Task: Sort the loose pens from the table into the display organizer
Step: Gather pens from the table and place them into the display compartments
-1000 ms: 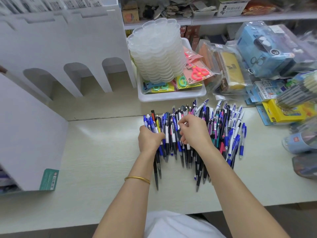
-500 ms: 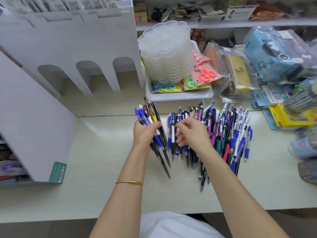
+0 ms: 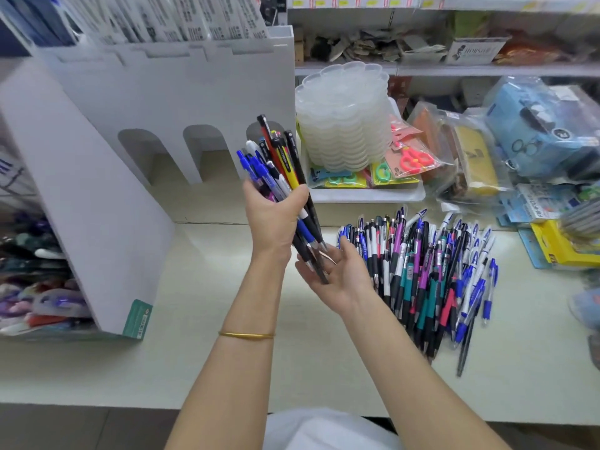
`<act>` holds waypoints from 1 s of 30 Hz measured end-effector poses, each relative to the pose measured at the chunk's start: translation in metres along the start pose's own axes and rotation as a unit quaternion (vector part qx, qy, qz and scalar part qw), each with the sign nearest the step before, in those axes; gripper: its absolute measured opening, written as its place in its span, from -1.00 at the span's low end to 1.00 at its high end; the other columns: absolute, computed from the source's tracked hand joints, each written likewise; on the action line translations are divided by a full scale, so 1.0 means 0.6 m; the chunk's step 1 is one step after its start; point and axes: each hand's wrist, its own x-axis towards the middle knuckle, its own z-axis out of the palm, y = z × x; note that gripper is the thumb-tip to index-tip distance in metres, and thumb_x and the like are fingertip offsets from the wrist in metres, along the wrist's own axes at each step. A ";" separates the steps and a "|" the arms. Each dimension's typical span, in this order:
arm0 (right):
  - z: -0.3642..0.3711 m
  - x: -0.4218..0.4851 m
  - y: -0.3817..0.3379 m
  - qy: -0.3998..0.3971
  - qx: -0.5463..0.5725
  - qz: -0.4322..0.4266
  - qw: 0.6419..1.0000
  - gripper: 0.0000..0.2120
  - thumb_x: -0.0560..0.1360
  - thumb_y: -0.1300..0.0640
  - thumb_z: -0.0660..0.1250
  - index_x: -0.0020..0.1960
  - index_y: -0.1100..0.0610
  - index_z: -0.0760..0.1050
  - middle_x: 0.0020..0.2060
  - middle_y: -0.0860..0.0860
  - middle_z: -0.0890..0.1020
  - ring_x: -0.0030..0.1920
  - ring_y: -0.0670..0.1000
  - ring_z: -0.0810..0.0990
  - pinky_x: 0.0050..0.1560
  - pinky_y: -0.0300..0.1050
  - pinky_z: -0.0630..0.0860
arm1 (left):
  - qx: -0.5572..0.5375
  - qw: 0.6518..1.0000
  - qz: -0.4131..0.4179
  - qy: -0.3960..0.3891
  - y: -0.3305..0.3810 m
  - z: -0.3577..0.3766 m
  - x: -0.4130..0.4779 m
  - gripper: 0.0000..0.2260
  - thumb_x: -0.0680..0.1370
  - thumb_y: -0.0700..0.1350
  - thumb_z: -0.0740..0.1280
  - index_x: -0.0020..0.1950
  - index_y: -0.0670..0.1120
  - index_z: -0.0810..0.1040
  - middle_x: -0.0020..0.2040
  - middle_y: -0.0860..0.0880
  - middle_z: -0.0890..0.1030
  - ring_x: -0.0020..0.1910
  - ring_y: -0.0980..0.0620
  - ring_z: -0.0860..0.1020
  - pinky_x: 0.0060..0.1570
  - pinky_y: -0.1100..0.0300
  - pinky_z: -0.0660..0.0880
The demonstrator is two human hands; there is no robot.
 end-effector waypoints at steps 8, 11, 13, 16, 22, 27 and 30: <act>0.042 -0.013 -0.002 -0.029 -0.020 -0.017 0.999 -0.62 0.60 -0.10 0.20 -0.14 0.18 0.56 -0.37 0.09 0.67 -0.38 0.01 0.67 -0.36 -0.17 0.58 | 0.012 0.997 0.046 -0.056 -0.005 -0.001 -0.023 -0.53 0.42 -0.40 0.42 0.10 0.09 0.41 -0.09 0.01 0.56 -0.21 0.17 0.58 -0.02 0.17 0.60; 0.052 -0.011 -0.003 -0.048 -0.057 -0.039 0.996 -0.64 0.59 -0.12 0.19 0.02 0.13 0.61 -0.22 0.06 0.71 -0.27 -0.01 0.70 -0.33 -0.18 0.58 | 0.013 0.996 0.048 -0.078 -0.001 -0.006 -0.025 -0.53 0.42 -0.42 0.40 0.09 0.10 0.41 -0.08 -0.02 0.58 -0.19 0.15 0.60 -0.02 0.17 0.60; 0.057 -0.006 -0.001 -0.063 -0.084 -0.067 0.992 -0.65 0.60 -0.10 0.18 0.12 0.11 0.60 -0.13 0.05 0.72 -0.17 -0.01 0.70 -0.30 -0.17 0.58 | 0.008 0.994 0.046 -0.102 0.003 -0.010 -0.024 -0.54 0.42 -0.43 0.41 0.12 0.05 0.42 -0.08 0.02 0.61 -0.17 0.17 0.62 -0.05 0.25 0.58; 0.058 -0.001 0.006 -0.077 -0.160 -0.094 0.980 -0.62 0.63 -0.12 0.09 0.04 0.07 0.60 -0.15 0.02 0.72 -0.15 -0.01 0.69 -0.28 -0.13 0.57 | 0.033 0.990 0.050 -0.124 0.003 -0.018 -0.019 -0.56 0.41 -0.41 0.43 0.07 0.06 0.44 -0.10 0.05 0.62 -0.15 0.20 0.63 -0.09 0.31 0.57; 0.044 0.020 0.003 -0.086 -0.299 -0.284 0.907 -0.68 0.62 0.04 0.12 0.26 0.10 0.52 0.17 0.03 0.61 0.23 -0.01 0.55 0.28 0.07 0.47 | 0.112 0.983 0.064 -0.128 -0.052 -0.065 -0.013 -0.59 0.41 -0.36 0.45 -0.01 0.11 0.43 -0.28 0.13 0.58 -0.34 0.15 0.52 -0.28 0.22 0.55; 0.042 0.021 0.026 -0.188 -0.342 -0.308 0.868 -0.66 0.63 0.17 0.08 0.36 0.13 0.44 0.16 -0.02 0.61 0.26 -0.05 0.52 0.33 -0.12 0.41 | 0.164 0.977 0.082 -0.107 -0.104 -0.084 -0.012 -0.55 0.40 -0.28 0.49 0.04 0.19 0.41 -0.08 0.07 0.58 -0.15 0.20 0.58 -0.12 0.23 0.54; 0.030 0.030 0.044 -0.181 -0.392 -0.294 0.853 -0.65 0.59 0.19 0.13 0.36 0.09 0.40 0.10 -0.14 0.59 0.17 -0.26 0.50 0.16 -0.40 0.39 | 0.199 0.969 0.078 -0.122 -0.131 -0.101 -0.011 -0.52 0.40 -0.28 0.49 0.01 0.22 0.38 -0.13 0.18 0.57 -0.17 0.28 0.55 -0.15 0.36 0.48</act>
